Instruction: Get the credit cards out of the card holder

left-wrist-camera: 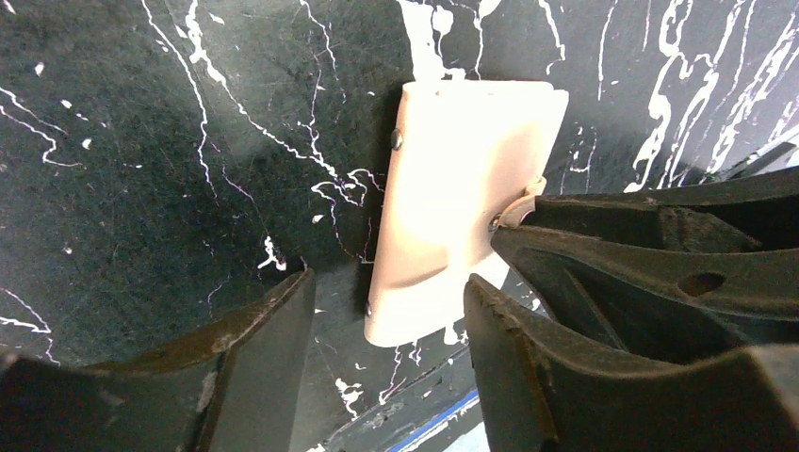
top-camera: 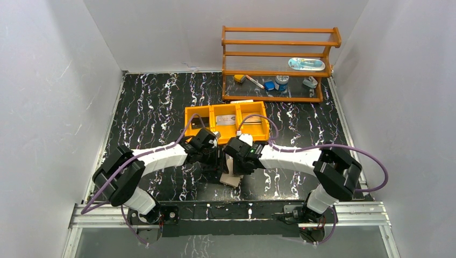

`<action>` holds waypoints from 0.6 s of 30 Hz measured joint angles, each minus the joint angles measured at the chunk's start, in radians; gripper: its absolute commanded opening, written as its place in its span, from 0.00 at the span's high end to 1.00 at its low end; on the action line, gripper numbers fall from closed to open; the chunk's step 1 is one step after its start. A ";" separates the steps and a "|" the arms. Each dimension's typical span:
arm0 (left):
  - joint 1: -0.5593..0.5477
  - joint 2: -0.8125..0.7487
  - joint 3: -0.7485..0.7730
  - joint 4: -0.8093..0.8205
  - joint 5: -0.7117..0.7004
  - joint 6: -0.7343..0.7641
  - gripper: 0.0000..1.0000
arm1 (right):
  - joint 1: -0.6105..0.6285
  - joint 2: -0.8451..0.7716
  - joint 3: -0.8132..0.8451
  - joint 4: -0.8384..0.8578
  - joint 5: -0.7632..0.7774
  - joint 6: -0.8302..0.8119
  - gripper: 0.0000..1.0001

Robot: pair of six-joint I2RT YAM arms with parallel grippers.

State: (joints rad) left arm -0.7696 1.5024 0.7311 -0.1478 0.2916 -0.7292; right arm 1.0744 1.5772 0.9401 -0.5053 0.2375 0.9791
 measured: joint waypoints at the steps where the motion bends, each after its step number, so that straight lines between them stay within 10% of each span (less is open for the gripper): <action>1: -0.006 0.003 0.003 -0.002 -0.008 -0.002 0.47 | 0.000 -0.001 0.000 -0.002 0.008 0.002 0.70; 18: -0.063 0.063 0.058 -0.014 -0.085 -0.056 0.52 | -0.001 -0.097 -0.048 -0.050 0.123 0.064 0.63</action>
State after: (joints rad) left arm -0.8322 1.5654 0.7887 -0.1616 0.2066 -0.7856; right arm 1.0737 1.4799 0.8921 -0.5552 0.3603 1.0431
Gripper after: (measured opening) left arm 0.478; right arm 0.324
